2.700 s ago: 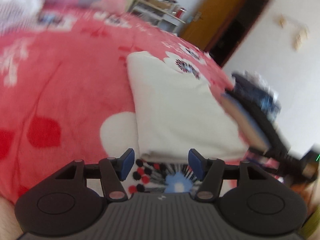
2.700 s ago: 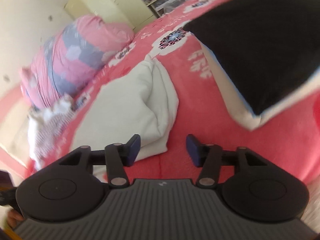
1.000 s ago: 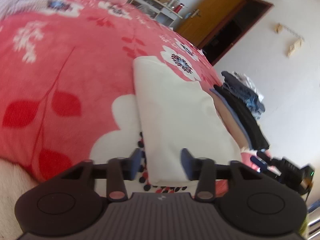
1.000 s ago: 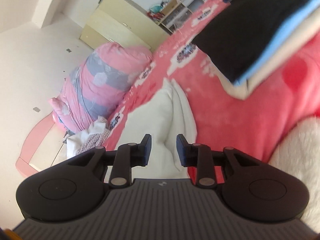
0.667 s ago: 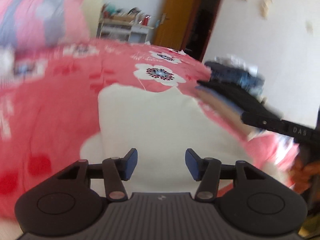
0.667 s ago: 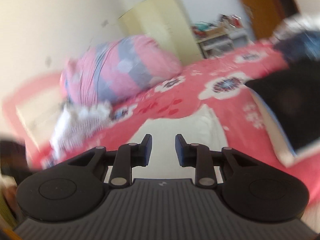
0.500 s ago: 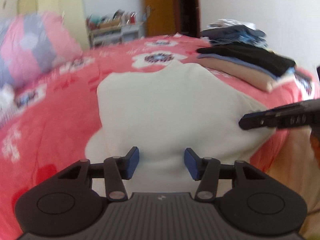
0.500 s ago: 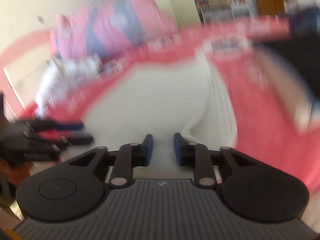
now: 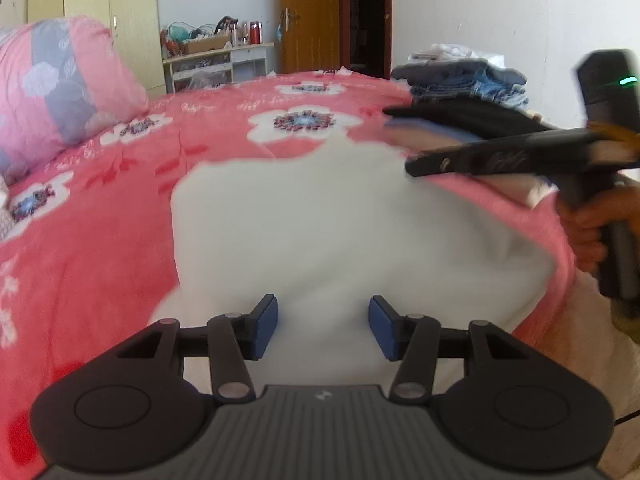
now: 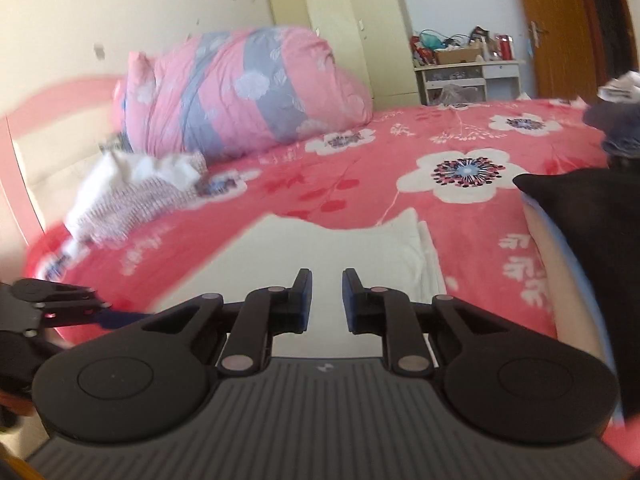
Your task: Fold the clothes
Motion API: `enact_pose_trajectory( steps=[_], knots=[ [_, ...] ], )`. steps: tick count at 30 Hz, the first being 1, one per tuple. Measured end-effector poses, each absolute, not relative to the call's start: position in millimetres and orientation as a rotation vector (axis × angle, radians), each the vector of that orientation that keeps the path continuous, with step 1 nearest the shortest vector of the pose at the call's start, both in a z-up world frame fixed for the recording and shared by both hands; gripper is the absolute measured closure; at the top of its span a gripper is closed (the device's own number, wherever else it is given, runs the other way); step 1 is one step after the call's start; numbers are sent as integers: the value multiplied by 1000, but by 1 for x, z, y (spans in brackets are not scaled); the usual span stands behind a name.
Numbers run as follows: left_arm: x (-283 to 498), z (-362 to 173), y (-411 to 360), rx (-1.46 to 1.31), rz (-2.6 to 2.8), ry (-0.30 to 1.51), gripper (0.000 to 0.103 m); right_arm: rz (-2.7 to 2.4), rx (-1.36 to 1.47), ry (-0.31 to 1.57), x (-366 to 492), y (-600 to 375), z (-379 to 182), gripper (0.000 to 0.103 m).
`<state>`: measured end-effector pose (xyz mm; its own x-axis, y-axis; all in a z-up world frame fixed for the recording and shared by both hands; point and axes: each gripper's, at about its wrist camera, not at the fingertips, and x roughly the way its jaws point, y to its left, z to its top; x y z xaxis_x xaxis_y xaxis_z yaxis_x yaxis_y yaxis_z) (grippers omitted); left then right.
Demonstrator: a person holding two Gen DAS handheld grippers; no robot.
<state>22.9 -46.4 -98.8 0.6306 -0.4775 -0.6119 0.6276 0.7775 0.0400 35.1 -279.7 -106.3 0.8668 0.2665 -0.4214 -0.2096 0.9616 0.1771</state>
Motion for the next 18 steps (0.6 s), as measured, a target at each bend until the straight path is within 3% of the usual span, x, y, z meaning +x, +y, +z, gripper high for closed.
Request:
enact_pose_trajectory(
  steps=[3, 10, 13, 16, 18],
  knots=[
    [20, -102, -42, 247, -653, 603, 50, 226, -6, 563, 53, -281, -145, 87],
    [19, -106, -35, 219, -666, 596, 48, 262, -58, 499, 75, -286, -83, 87],
    [18, -107, -35, 217, -667, 590, 48, 297, -41, 526, 117, -288, -87, 87],
    [19, -107, -34, 215, -671, 590, 47, 296, -7, 652, 163, -292, -120, 88],
    [19, -107, -33, 213, -674, 593, 47, 312, 55, 642, 171, -299, -134, 88]
  ],
)
